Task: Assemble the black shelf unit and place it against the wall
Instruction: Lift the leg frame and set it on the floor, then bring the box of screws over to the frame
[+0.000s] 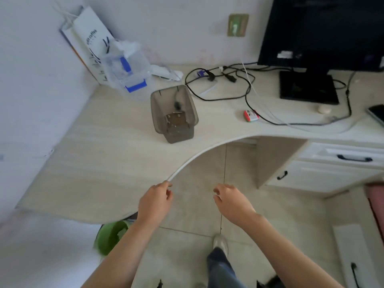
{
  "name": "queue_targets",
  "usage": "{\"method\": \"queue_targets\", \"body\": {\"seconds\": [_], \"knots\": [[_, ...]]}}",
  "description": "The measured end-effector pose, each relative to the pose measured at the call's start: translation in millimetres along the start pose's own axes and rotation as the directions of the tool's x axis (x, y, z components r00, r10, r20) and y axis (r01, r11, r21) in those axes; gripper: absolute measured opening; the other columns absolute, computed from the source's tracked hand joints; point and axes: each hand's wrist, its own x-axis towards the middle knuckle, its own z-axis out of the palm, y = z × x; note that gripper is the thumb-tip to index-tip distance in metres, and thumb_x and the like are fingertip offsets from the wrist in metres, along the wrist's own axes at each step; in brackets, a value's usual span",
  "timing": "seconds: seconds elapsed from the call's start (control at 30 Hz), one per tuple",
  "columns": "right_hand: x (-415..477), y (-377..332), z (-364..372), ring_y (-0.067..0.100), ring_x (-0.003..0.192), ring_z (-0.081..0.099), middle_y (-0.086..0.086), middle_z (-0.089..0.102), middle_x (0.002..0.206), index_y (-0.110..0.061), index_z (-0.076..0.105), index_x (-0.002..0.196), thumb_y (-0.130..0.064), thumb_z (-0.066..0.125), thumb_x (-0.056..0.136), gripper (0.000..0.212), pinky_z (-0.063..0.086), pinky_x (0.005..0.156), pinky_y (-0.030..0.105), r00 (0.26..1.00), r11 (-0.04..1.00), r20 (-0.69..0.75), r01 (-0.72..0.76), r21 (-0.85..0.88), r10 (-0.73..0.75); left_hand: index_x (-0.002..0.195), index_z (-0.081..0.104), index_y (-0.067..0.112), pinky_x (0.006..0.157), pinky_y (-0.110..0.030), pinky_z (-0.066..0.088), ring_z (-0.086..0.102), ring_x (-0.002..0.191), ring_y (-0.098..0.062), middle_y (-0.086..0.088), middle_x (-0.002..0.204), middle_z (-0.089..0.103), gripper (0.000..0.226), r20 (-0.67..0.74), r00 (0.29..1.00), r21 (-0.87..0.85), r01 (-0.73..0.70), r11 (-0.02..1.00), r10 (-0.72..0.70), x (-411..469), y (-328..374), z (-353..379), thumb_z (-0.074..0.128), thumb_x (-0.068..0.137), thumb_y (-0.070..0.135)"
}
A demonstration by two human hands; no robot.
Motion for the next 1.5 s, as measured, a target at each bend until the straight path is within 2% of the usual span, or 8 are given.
{"method": "queue_targets", "body": {"seconds": [0.27,0.43,0.6,0.7,0.77,0.83,1.13,1.5], "knots": [[97.2,-27.5,-61.9,0.028,0.112,0.06,0.006,0.065,0.122,-0.013,0.06,0.122,-0.025,0.044,0.1,0.029,0.05,0.09,0.035,0.994,0.995,0.037,0.102,-0.005,-0.102,0.124,0.064,0.025,0.079,-0.035,0.053,0.065,0.097,-0.02,0.001,0.104,0.071,0.026,-0.133,0.988,-0.086,0.068,0.994,-0.079,83.6,22.3,-34.0,0.054,0.1,0.025],[148.0,-51.1,-85.7,0.025,0.109,0.06,0.006,0.067,0.117,-0.011,0.06,0.121,-0.025,0.046,0.101,0.028,0.049,0.089,0.035,0.991,0.991,0.038,0.126,0.035,-0.128,0.121,0.066,0.024,0.073,-0.03,0.045,0.064,0.094,-0.021,0.0,0.102,0.071,0.024,-0.192,0.979,-0.101,0.041,0.994,-0.06,142.0,26.4,-56.0,0.054,0.1,0.025],[190.0,-78.7,-93.1,0.02,0.094,0.06,0.004,0.07,0.107,-0.013,0.061,0.118,-0.03,0.048,0.101,0.028,0.045,0.079,0.028,0.991,0.954,0.132,-0.074,0.291,0.037,0.117,0.069,0.018,0.074,-0.036,0.051,0.064,0.093,-0.026,-0.006,0.098,0.069,0.022,-0.25,0.968,-0.122,-0.042,0.992,0.011,202.2,25.6,-80.5,0.058,0.097,0.019],[203.2,-93.8,-93.3,0.018,0.087,0.063,0.003,0.073,0.1,-0.008,0.065,0.109,-0.035,0.047,0.102,0.034,0.052,0.081,0.034,0.947,0.804,0.271,-0.293,0.517,0.171,0.115,0.069,0.015,0.074,-0.038,0.05,0.061,0.098,-0.027,-0.007,0.101,0.069,0.021,-0.265,0.961,-0.101,-0.104,0.989,0.074,238.4,24.1,-94.1,0.06,0.096,0.016],[208.3,-102.7,-95.1,0.017,0.078,0.061,0.006,0.075,0.093,-0.003,0.068,0.106,-0.037,0.048,0.102,0.039,0.051,0.074,0.031,0.902,0.656,0.352,-0.426,0.623,0.251,0.12,0.068,0.015,0.077,-0.039,0.051,0.058,0.107,-0.026,-0.006,0.111,0.068,0.024,-0.236,0.964,-0.065,-0.144,0.987,0.125,264.6,22.2,-101.0,0.059,0.098,0.018],[214.1,-108.3,-97.3,0.016,0.076,0.062,0.005,0.077,0.09,-0.003,0.07,0.103,-0.039,0.048,0.101,0.042,0.05,0.073,0.029,0.871,0.609,0.384,-0.489,0.624,0.305,0.129,0.063,0.015,0.086,-0.037,0.054,0.054,0.117,-0.024,-0.005,0.124,0.063,0.031,-0.19,0.967,-0.024,-0.18,0.983,0.172,292.0,20.7,-105.7,0.058,0.1,0.02],[236.6,-115.8,-96.9,0.015,0.069,0.059,0.003,0.077,0.087,-0.005,0.069,0.1,-0.04,0.052,0.097,0.039,0.047,0.061,0.023,0.829,0.649,0.325,-0.559,0.516,0.455,0.154,0.034,0.009,0.12,-0.04,0.032,0.03,0.149,-0.025,-0.01,0.159,0.037,0.059,0.0,0.959,0.079,-0.281,0.956,0.282,387.0,20.2,-105.4,0.057,0.101,0.023],[240.6,-124.5,-88.5,0.018,0.073,0.064,0.006,0.068,0.093,-0.006,0.059,0.111,-0.029,0.048,0.101,0.028,0.05,0.065,0.027,0.8,0.536,0.351,-0.59,0.604,0.486,0.151,0.038,0.011,0.109,-0.043,0.043,0.046,0.133,-0.032,-0.013,0.148,0.047,0.055,0.084,0.988,-0.044,-0.123,0.991,0.127,386.4,3.9,-92.7,0.057,0.101,0.026]]}}
